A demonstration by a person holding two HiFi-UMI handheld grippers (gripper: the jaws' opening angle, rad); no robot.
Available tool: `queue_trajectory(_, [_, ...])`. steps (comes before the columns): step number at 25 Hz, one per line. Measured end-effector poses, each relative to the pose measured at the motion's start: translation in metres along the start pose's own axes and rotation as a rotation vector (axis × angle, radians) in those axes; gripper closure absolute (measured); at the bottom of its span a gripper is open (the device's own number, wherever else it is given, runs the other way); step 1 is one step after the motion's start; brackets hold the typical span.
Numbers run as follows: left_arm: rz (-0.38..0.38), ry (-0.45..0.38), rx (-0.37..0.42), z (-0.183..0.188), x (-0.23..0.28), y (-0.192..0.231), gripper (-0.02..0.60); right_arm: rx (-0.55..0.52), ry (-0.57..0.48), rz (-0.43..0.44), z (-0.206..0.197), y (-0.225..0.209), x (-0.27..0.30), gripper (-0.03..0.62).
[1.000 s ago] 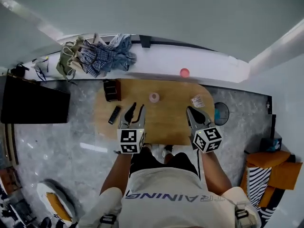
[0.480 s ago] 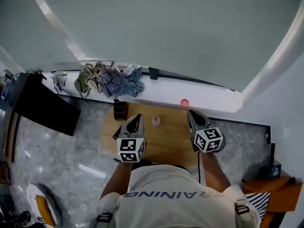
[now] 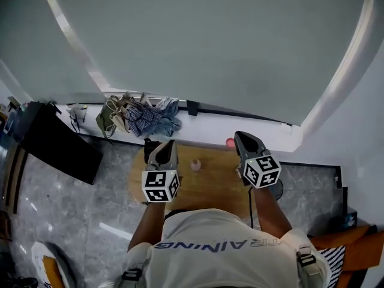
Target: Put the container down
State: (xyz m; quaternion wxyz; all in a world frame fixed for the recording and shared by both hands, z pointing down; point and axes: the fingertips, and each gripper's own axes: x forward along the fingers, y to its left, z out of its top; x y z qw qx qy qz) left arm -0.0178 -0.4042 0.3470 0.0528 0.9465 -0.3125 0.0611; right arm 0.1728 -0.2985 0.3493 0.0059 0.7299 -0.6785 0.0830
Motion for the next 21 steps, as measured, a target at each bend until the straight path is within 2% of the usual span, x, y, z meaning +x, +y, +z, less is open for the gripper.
queue_trajectory(8, [-0.052, 0.026, -0.019, -0.005, 0.0, -0.005, 0.58, -0.005, -0.006, -0.004, 0.0, 0.006, -0.006, 0.579])
queue_trajectory(12, [-0.076, 0.051, -0.005, -0.012, 0.002, -0.008, 0.58, 0.002, -0.004, -0.009, -0.005, 0.008, -0.005, 0.579])
queue_trajectory(21, [-0.094, 0.075, 0.008, -0.016, -0.002, -0.006, 0.58, -0.011, 0.011, -0.003, -0.01, 0.019, -0.004, 0.579])
